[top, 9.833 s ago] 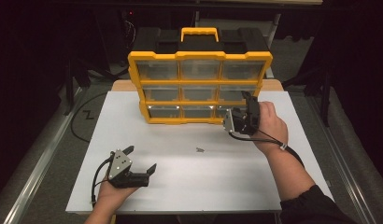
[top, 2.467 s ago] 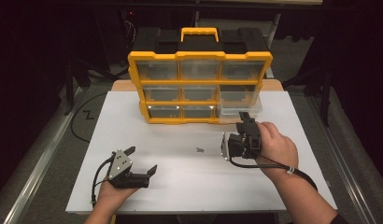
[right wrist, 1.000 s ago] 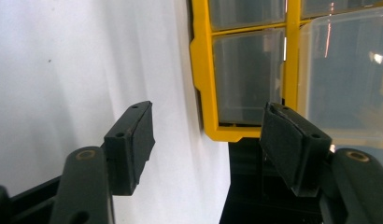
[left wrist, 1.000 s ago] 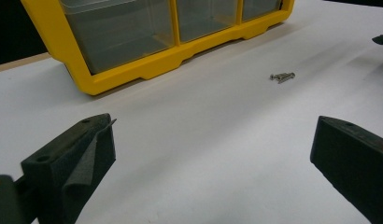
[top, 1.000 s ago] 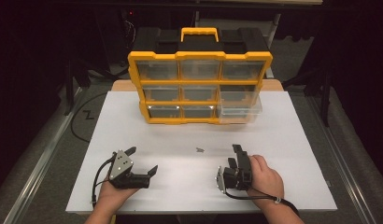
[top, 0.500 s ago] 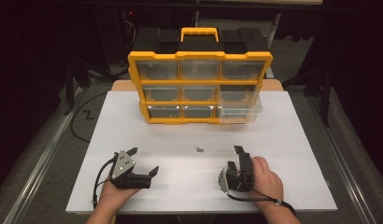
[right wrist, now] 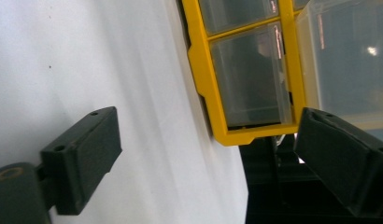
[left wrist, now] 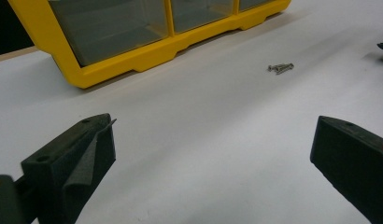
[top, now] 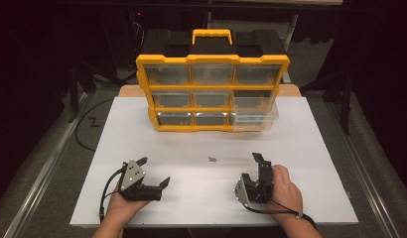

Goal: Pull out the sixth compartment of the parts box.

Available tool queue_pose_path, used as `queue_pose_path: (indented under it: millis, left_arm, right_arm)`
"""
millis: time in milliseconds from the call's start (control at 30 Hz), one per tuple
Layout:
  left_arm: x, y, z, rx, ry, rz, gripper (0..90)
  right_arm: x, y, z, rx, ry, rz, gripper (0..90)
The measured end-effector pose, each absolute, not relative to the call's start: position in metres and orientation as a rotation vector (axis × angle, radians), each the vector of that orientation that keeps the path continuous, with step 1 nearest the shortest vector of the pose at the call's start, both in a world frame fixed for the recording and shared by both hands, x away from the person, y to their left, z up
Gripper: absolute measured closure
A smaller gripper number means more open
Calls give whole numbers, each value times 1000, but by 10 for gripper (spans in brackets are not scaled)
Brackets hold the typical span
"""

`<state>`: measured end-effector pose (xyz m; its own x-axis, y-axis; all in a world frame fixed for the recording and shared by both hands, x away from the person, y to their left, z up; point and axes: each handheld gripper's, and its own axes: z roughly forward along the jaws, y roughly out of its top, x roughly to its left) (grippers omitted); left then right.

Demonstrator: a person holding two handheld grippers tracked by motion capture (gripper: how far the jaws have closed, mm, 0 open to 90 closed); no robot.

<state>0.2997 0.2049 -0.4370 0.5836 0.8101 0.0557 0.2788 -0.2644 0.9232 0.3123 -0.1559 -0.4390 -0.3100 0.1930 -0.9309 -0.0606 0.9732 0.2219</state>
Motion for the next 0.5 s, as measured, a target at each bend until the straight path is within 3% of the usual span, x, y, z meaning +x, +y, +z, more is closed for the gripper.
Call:
queue_pose_path:
  millis: [167, 500]
  left_arm:
    - [300, 205, -437, 1819, 888, 666, 9]
    - [300, 205, -437, 1818, 891, 663, 9]
  right_arm:
    - [315, -158, -440, 141, 1889, 280, 12]
    - [320, -166, -433, 249, 1923, 430, 10]
